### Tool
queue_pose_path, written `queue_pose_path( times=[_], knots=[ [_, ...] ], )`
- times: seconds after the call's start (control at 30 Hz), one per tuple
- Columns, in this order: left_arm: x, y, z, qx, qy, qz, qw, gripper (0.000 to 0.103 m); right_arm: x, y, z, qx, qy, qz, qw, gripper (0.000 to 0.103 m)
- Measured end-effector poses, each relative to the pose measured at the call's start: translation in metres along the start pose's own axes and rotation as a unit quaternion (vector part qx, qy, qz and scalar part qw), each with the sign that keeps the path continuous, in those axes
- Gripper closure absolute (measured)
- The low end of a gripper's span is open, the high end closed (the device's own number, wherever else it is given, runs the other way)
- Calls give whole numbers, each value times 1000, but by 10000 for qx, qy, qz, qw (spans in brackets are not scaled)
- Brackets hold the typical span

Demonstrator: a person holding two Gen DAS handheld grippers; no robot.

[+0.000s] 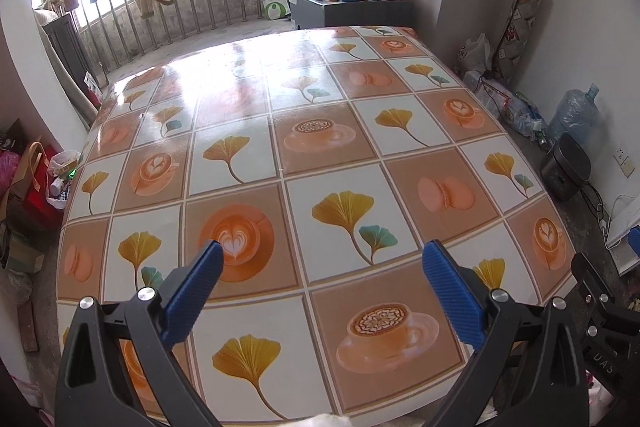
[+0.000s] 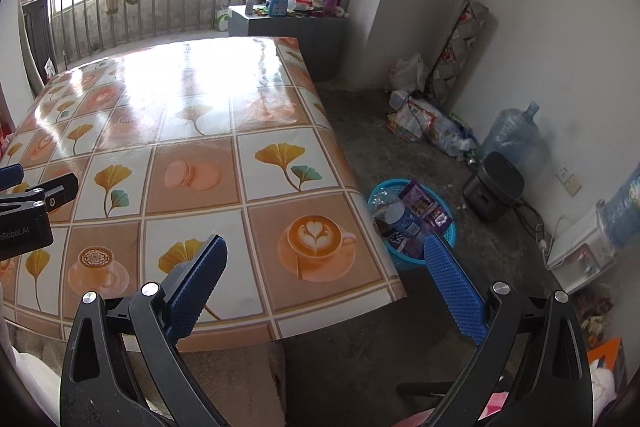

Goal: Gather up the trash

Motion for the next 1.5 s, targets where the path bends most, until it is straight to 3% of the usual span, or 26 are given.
queue_pose_path(
  times=[0.33, 1.5],
  knots=[
    [-3, 8, 4, -80, 191, -49, 9998, 6, 7, 15, 21, 181, 207, -204, 9994, 8],
    [2, 22, 17, -8, 357, -268, 9990, 6, 9, 22, 22, 125, 193, -273, 9994, 8]
  ],
)
Point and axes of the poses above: each gripper's, at about its wrist camera, not at the fingertips, and y roughly the way its jaws point, z to its right, x to its underside, the point moved 8 cm from there along y, roughly the way its jaws point, and after that the axes turned 13 degrees about x, right-handed, at the moved point
